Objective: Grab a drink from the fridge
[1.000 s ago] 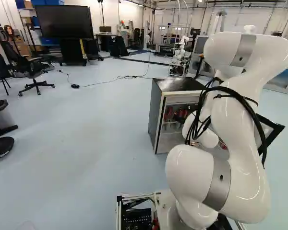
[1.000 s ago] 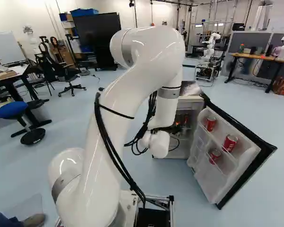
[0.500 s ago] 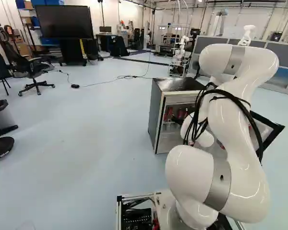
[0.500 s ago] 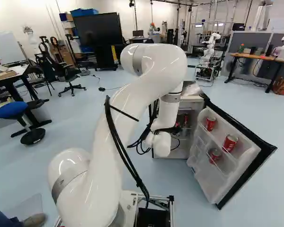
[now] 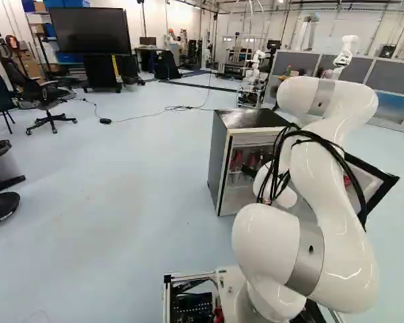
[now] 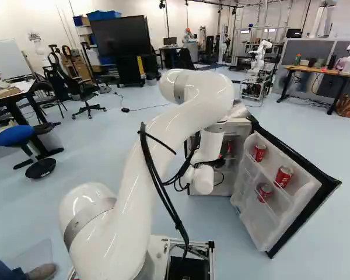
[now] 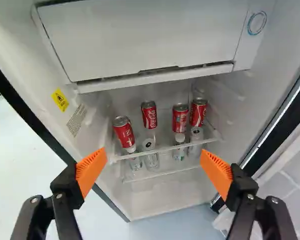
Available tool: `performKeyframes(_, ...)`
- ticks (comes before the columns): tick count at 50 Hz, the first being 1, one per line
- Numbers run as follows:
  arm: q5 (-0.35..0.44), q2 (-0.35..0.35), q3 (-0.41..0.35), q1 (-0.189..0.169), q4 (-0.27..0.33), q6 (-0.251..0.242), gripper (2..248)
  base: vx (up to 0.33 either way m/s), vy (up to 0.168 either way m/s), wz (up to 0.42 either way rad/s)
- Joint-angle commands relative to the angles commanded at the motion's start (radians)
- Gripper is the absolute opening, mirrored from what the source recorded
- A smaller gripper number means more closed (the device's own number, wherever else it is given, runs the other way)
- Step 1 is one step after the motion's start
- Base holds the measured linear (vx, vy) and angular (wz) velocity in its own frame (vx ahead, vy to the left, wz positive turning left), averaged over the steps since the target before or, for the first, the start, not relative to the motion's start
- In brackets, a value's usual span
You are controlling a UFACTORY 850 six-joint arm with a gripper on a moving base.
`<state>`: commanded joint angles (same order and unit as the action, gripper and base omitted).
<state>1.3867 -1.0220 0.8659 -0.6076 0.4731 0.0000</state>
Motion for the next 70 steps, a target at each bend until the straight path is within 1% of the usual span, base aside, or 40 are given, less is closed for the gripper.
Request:
performKeyframes(44,0.04,-0.214,0.237,0.037,0.0,0.0,247,0.0,0.0,0.0)
performKeyframes(70,0.041,-0.272,0.34,0.049,-0.002,0.0,247,0.0,0.0,0.0)
